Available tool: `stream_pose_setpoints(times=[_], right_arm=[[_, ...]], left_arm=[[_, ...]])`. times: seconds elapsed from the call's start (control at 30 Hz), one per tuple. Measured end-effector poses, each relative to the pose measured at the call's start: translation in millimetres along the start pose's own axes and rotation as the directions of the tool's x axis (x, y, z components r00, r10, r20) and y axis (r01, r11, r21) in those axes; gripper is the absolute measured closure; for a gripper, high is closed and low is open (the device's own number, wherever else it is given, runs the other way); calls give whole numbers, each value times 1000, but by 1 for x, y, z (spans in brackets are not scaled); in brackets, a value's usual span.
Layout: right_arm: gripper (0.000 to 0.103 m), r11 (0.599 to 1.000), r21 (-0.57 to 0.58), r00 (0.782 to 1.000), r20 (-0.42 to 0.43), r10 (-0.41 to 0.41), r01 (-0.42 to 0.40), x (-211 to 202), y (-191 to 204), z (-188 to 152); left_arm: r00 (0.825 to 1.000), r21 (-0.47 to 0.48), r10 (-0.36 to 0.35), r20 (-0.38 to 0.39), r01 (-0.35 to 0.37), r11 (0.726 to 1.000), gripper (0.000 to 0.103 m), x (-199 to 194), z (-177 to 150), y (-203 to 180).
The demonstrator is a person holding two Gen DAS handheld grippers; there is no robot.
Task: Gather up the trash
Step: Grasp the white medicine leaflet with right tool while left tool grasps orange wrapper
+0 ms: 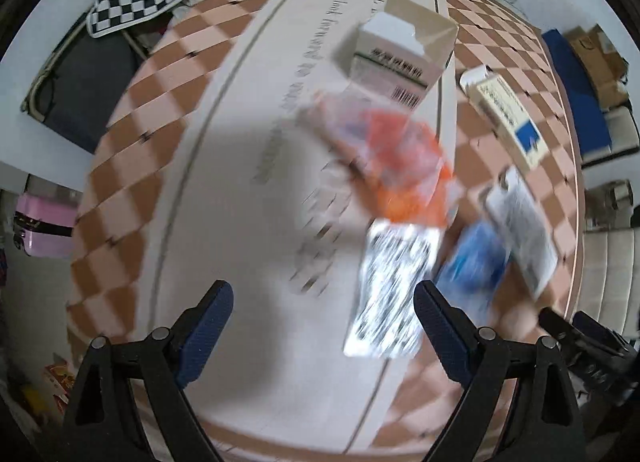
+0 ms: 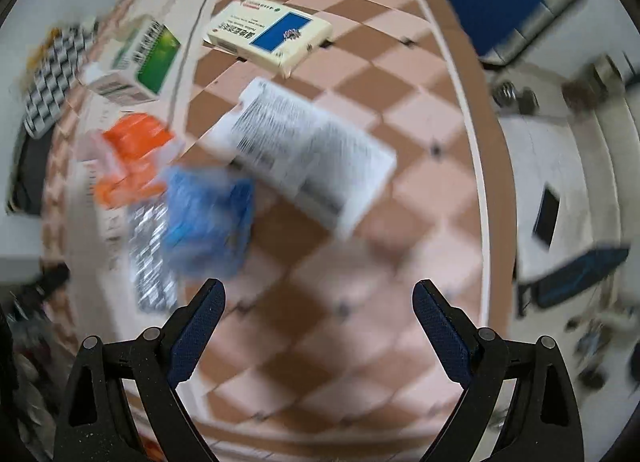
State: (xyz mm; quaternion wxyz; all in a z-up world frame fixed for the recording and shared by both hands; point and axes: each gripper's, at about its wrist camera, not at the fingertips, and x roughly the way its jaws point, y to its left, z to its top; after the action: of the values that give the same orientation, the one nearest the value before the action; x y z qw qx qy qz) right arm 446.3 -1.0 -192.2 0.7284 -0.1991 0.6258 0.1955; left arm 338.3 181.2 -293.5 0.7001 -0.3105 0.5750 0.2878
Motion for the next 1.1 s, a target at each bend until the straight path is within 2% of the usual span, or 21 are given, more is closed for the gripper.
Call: stream_pose_setpoints(times=[0.1, 0.23, 0.4, 0.5, 0.7, 0.73, 0.77, 0.87, 1.0, 1.03, 1.1], right_arm=[[7, 991, -127, 998, -51, -46, 40, 24, 5, 40], [7, 961, -268, 990, -100, -97, 67, 50, 15, 77], [7, 927, -373, 985, -146, -94, 33, 69, 30, 98], [7, 913, -405, 981, -155, -117, 44, 81, 37, 110], [7, 911, -409, 981, -152, -119, 47, 87, 36, 115], [7, 910, -411, 982, -146, -119, 49, 87, 36, 115], [7, 911, -409, 983, -142, -117, 50, 87, 34, 114], [10, 913, -405, 985, -132, -114, 51, 84, 34, 111], [14, 910, -411, 987, -116, -114, 57, 83, 41, 114], [14, 912, -407, 987, -114, -110, 55, 81, 40, 104], [15, 912, -407, 988, -106, -109, 57, 81, 40, 104]], left_arm=[[1000, -15, -6, -18, 6, 1000, 11, 14, 23, -17], [1000, -11, 4, -26, -5, 1000, 11, 28, 44, -35], [999, -9, 18, -39, -18, 1000, 11, 42, 55, -42], [999, -8, 22, -45, -22, 1000, 11, 50, 60, -44], [999, 2, 25, -37, -25, 1000, 12, 55, 59, -45], [999, 6, 23, -34, -23, 1000, 22, 56, 60, -47], [999, 9, 28, -33, -28, 1000, 39, 57, 60, -48], [999, 5, 12, -34, -12, 1000, 53, 58, 58, -52], [1000, 40, 28, 2, -28, 999, 68, 50, 53, -58], [999, 46, 34, 6, -35, 998, 70, 48, 52, -59], [999, 65, 44, 20, -45, 997, 74, 43, 52, -66]])
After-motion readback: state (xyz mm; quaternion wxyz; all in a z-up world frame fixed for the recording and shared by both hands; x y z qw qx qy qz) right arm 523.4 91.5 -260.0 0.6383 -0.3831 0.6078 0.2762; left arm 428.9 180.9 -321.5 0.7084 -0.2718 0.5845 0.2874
